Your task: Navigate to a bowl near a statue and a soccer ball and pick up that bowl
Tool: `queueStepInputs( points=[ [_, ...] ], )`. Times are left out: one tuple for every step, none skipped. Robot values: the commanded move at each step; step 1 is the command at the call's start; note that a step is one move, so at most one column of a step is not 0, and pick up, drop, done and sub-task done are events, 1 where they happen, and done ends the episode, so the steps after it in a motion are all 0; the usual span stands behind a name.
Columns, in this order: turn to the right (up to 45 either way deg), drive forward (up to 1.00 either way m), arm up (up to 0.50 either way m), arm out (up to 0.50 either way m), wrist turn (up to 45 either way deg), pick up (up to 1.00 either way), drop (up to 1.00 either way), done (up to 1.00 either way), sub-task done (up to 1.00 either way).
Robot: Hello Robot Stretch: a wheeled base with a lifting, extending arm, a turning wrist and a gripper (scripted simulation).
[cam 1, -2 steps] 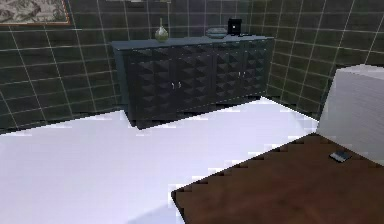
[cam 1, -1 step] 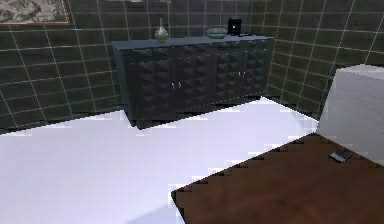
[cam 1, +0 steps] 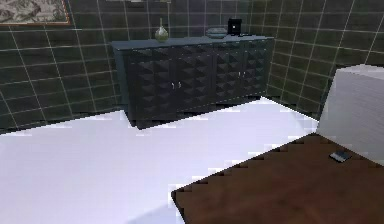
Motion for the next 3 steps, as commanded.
queueStepInputs(
  points=[
    [0.0,0.00,0.00,0.00,0.0,1.00,0.00,0.00,0.00],
    [0.0,0.00,0.10,0.00,0.0,0.00,0.00,0.00,0.00],
    [0.0,0.00,0.00,0.00,0.0,0.00,0.00,1.00,0.00]
  ],
)
